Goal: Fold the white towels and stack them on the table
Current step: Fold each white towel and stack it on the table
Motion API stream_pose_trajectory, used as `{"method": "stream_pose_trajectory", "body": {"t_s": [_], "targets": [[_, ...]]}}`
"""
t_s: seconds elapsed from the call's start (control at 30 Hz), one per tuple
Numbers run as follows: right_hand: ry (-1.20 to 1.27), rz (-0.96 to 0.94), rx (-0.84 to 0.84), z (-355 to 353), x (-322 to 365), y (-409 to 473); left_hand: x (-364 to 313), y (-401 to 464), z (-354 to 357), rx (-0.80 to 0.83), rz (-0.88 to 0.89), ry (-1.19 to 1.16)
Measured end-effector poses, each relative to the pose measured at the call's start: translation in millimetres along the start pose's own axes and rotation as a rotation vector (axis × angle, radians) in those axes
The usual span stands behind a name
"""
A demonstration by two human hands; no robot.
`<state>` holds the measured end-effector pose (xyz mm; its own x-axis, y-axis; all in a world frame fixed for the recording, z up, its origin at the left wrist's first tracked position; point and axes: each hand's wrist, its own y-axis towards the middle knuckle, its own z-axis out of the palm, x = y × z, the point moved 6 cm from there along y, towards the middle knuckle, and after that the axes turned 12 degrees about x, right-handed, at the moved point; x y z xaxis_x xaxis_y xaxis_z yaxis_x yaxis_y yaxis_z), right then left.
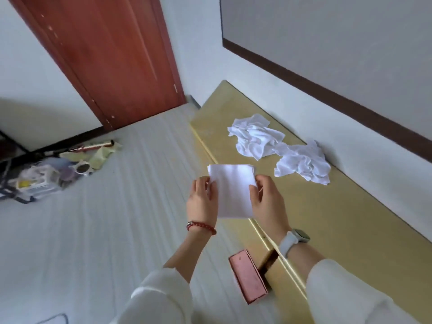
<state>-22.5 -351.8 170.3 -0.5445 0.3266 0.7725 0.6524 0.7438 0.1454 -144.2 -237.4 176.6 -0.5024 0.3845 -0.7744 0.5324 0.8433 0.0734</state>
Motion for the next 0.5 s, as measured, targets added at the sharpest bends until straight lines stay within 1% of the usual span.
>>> {"method": "stream_pose_trajectory", "body": {"t_s": [0.2, 0.33, 0.5], "targets": [[-0.021, -0.186, 0.109, 134.9, 161.3, 50.1, 100.7, 46.9, -176.3, -0.214, -0.052, 0.081], [0.027, -0.333, 0.180, 246.4, 280.6, 69.8, 180.3, 68.1, -314.5, -0.357, -0.080, 0.105], [0.119, -0.461, 0.278, 379.1, 416.7, 87.5, 268.2, 84.1, -473.9, -0.491, -0.112, 0.158]]}}
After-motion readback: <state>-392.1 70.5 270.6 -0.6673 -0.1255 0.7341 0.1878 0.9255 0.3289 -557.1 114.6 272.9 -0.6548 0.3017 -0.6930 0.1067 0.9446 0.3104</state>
